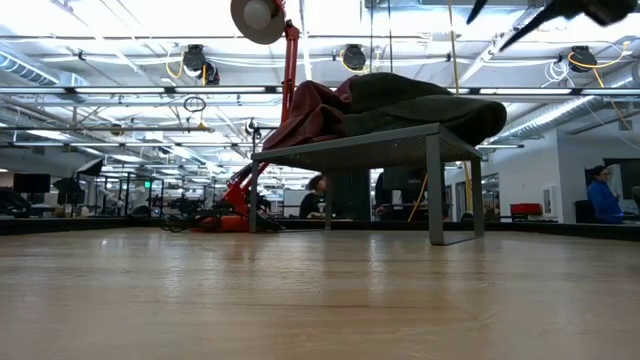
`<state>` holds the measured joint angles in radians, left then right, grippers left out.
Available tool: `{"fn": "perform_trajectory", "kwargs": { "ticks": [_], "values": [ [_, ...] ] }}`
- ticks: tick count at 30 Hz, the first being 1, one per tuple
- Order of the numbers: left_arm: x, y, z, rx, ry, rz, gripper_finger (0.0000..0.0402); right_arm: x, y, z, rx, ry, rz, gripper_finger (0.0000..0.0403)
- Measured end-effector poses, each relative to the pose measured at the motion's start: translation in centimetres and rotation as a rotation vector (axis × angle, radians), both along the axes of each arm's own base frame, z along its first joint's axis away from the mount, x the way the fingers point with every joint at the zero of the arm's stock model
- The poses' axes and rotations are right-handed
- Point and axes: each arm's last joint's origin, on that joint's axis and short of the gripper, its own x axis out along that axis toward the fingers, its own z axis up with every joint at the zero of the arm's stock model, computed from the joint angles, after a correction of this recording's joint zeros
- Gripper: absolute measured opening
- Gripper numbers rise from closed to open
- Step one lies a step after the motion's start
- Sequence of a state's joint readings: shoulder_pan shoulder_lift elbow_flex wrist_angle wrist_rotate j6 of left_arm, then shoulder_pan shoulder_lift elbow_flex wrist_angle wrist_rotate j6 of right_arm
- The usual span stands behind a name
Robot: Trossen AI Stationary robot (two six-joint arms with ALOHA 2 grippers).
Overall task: Pick & Place hat
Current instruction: Stack the black cap on top of the black cap on the shelf
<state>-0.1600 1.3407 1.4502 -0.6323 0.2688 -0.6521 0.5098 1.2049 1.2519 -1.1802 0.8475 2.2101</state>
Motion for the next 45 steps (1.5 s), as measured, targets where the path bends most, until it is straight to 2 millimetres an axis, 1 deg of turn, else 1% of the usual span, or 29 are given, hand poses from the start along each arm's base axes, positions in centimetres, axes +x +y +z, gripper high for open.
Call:
{"fn": "perform_trajectory", "kwargs": {
  "ticks": [5, 13, 22, 25, 28, 33, 37, 42, 45],
  "values": [
    [0.0, 0.2, 0.0, -0.008, 0.001, -0.008, 0.0212, -0.3, -0.2, -2.6, -0.02, 0.061, -0.004, 0.0204],
    [0.0, 0.2, 0.0, -0.011, 0.002, -0.009, 0.0212, -1.9, -1.1, -5.0, -0.087, 0.087, -0.021, 0.0187],
    [0.0, 0.2, 0.0, -0.021, 0.007, -0.002, 0.0212, -2.3, -2.2, -7.8, -0.045, -0.018, -0.057, 0.0175],
    [0.0, 0.2, 0.0, -0.035, 0.014, 0.006, 0.0212, -2.3, -2.2, -7.6, -0.077, -0.078, -0.042, 0.0172],
    [0.0, 0.2, 0.0, -0.04, 0.017, 0.008, 0.0212, -2.6, -2.4, -7.0, -0.108, -0.079, 0.005, 0.017],
    [0.0, 0.2, 0.0, -0.031, 0.013, 0.004, 0.0212, -3.1, -3.3, -6.3, -0.169, -0.098, -0.026, 0.017],
    [0.0, 0.2, 0.0, -0.031, 0.013, 0.007, 0.0212, -3.3, -3.9, -6.0, -0.18, -0.073, -0.012, 0.017],
    [0.0, 0.2, 0.0, -0.03, 0.012, 0.007, 0.0212, -3.2, -4.3, -6.0, -0.144, -0.016, 0.034, 0.017],
    [0.0, 0.2, 0.0, -0.031, 0.012, 0.007, 0.0212, -3.1, -4.5, -6.0, -0.154, -0.002, 0.042, 0.017]
  ]
}}
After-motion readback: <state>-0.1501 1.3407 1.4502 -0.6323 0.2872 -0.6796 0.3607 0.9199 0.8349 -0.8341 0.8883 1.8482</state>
